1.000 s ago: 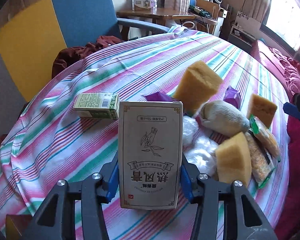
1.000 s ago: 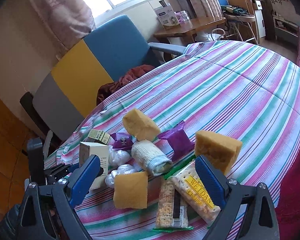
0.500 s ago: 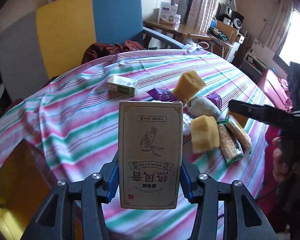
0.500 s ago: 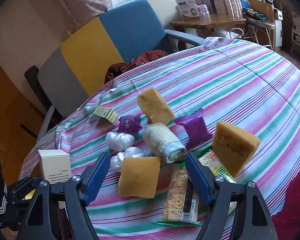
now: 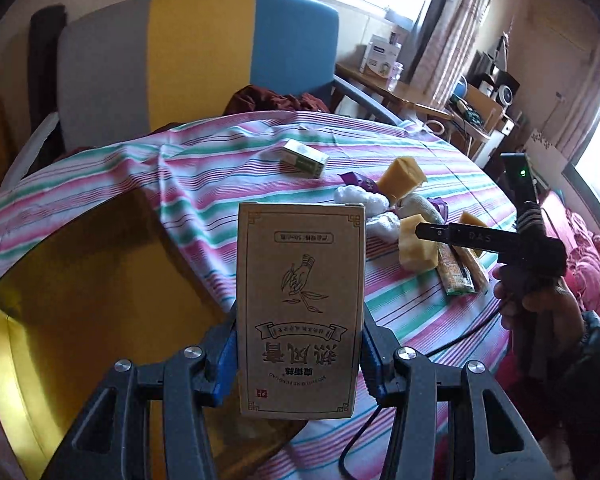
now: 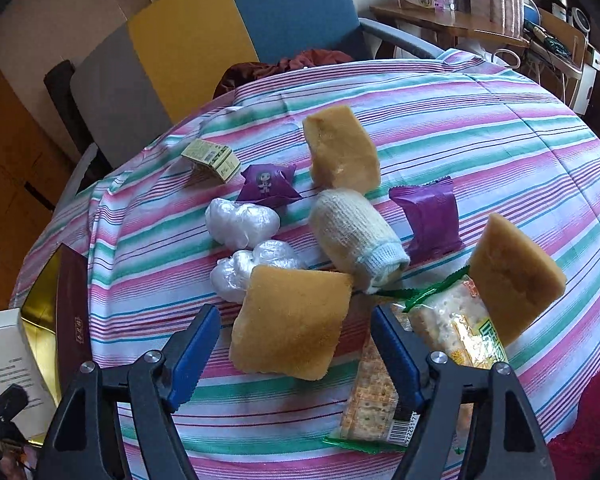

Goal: Organize objects
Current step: 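Carry the white box into the gold tray and release it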

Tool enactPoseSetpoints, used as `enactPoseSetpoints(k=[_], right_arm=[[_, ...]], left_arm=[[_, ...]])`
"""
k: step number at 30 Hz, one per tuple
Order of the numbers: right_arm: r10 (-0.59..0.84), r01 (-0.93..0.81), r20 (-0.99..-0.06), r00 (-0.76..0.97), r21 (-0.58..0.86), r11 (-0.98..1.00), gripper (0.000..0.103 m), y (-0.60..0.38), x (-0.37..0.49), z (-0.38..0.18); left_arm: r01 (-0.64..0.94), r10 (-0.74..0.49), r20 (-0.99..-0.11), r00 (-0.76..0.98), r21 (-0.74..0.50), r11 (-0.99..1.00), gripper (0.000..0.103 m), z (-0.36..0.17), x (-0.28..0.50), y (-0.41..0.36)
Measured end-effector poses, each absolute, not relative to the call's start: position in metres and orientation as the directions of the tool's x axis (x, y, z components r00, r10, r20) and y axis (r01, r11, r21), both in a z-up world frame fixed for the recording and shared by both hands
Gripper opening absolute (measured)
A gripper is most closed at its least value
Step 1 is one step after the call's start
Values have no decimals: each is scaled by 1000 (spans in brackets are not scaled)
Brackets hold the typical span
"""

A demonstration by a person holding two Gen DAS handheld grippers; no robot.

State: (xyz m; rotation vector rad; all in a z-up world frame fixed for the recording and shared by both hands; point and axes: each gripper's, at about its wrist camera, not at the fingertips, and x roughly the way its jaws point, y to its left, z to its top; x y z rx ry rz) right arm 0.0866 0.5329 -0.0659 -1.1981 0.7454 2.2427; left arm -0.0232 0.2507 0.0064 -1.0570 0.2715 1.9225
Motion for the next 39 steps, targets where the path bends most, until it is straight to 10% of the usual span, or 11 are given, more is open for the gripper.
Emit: enactPoseSetpoints(k=[9,39], right_arm=[[183,-553,-868,-462,121,-824,53,507,71,-71],[238,-494,-762,-602,121,-861,52,488,80,-35]], left_arm=[[-653,578,-752,-318,-268,-708,52,3,-42,164],[-253,182,-902,-392,-84,-964,52,-62,-203,79]])
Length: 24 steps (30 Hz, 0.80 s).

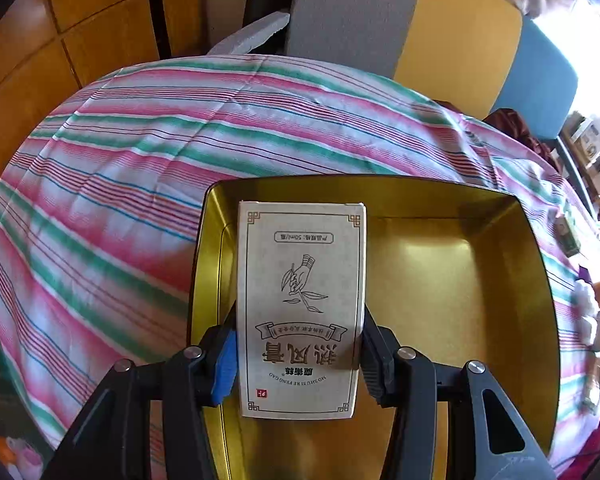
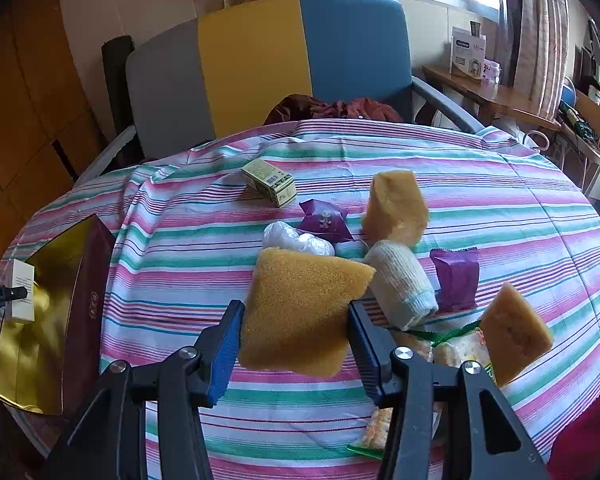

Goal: Organize objects
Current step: 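Carry the white box into the gold tray and release it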

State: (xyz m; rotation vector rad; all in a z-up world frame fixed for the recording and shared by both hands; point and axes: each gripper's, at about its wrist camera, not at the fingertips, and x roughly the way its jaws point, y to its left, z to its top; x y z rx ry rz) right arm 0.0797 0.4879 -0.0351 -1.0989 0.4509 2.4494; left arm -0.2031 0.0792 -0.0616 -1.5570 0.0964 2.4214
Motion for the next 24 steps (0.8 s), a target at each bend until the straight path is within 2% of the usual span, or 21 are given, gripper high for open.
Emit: enactPoseSetpoints(k=[20,22,24], right_arm=[[252,-500,-752,-608,116,-858,52,489,82,-32],[256,-502,-751,-609,115,-857,52,489,82,-31],[258,-503,-751,-608,113,-857,52,489,82,-32]], left_arm=[[-223,75,-903,-422,23,-974,52,-74,-231,88],[-226,91,-898,-431,10,-974,54,-72,-230,87],[-233,111,-891,-440,-6,-972,60,-66,-227,86]])
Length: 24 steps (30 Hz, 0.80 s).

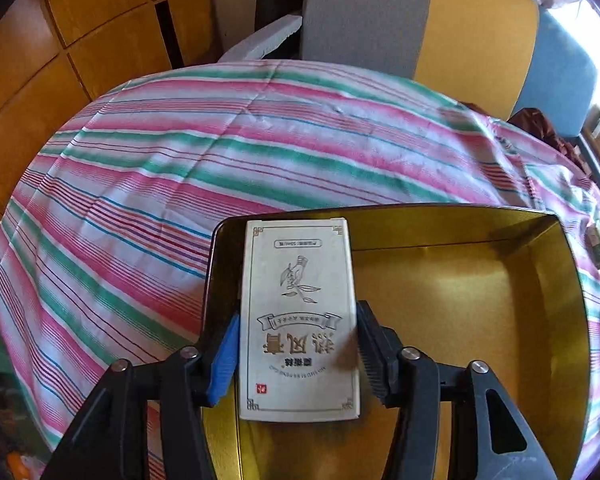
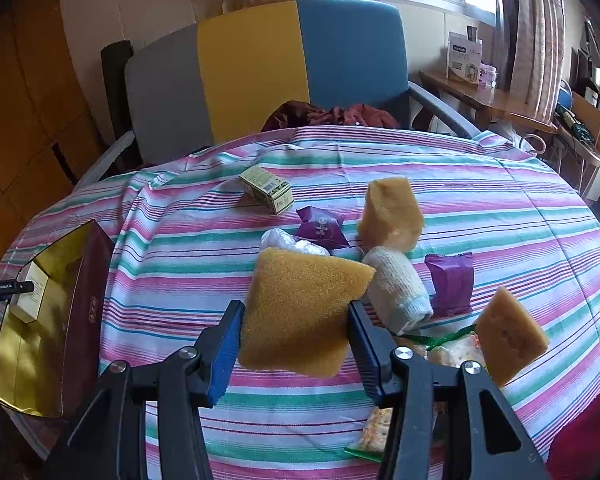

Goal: Organize objects
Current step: 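Carry the white box into the gold tray and release it, then carry the yellow sponge into the tray with the right tool and release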

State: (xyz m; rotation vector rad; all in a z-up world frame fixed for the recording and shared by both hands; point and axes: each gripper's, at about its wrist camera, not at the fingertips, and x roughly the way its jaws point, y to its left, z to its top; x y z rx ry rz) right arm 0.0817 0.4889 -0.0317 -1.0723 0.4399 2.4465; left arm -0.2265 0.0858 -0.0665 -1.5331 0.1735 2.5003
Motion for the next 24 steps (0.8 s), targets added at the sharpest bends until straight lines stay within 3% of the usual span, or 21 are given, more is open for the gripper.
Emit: enactPoseSetpoints(k=[7,11,24], right_arm=[[265,-505,-745,-613,111,-856,52,488,83,-30],[267,-491,-739,-619,99,-865,52,479,80,-26],[133,-375,-746,-653,165,-912,52,411,60,-24]], left_arm=[[-273,176,-817,-549,-24,-962,65,-20,-185,75],[-273,196,-748,-635,-20,-962,77,4,-143,60],[-228,173,-696,-697,-14,-974,79,4,-51,33]])
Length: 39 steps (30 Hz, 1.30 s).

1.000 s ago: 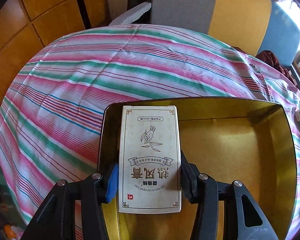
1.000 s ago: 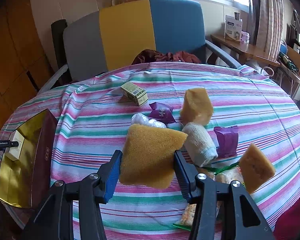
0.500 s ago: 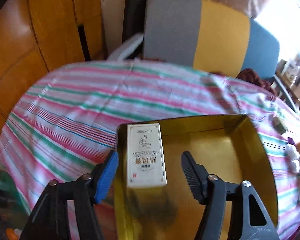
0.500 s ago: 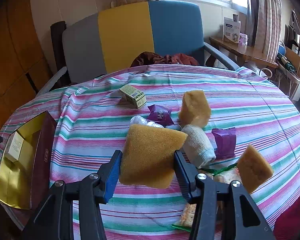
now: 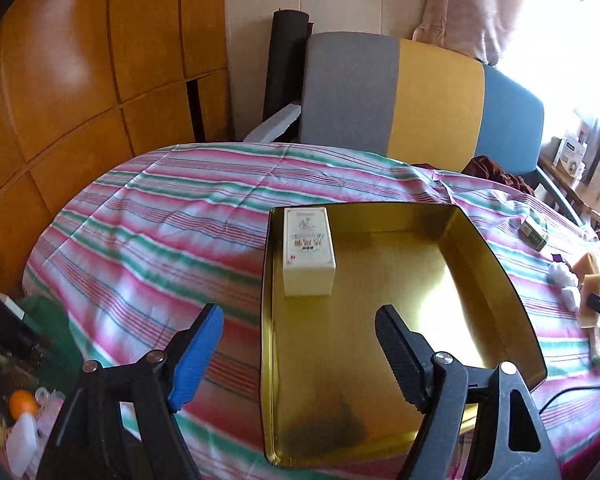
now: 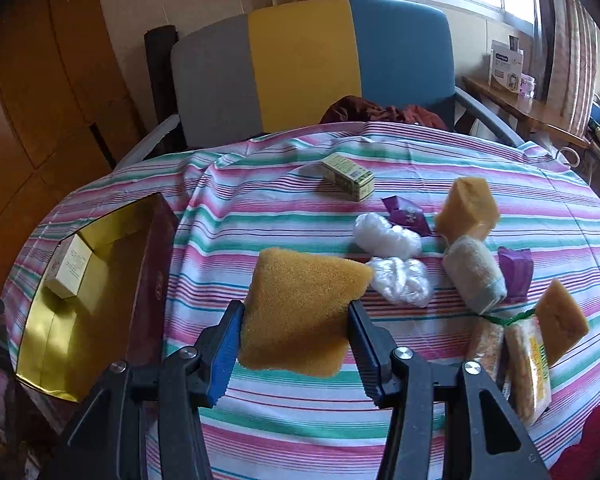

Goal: Organize objects
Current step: 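Carry the yellow sponge into the tray with the right tool and release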

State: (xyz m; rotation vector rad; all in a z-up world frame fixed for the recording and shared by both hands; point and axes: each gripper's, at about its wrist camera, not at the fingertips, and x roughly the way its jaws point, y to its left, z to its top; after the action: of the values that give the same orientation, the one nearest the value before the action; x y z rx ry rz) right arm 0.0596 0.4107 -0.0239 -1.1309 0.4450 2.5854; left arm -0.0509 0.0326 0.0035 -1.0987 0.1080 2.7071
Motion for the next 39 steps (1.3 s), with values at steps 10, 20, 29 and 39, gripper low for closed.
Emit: enactPoseSetpoints(k=[10,20,29,39], right_arm=[[29,-243,-723,-690,194,-950,52,353,43,-4],[-120,-70,-739,-663,221,-973,52,283,9,-4],[-247,58,-768,-591,265,-962,52,222,-21,-16],[-319,130,-807,-498,294,-947,53,163,-73,-39]], left_arm=[[-218,176,-703,-689,-30,-975,83,-7,-40,25],[-204,176,-701,-691,-44,-978,83,-10,-36,16],[-166,163,-716,-679,-66,-984,83,-18,-40,-3],[-52,109,-724,-681,-101,-994,83,-24,-46,-50]])
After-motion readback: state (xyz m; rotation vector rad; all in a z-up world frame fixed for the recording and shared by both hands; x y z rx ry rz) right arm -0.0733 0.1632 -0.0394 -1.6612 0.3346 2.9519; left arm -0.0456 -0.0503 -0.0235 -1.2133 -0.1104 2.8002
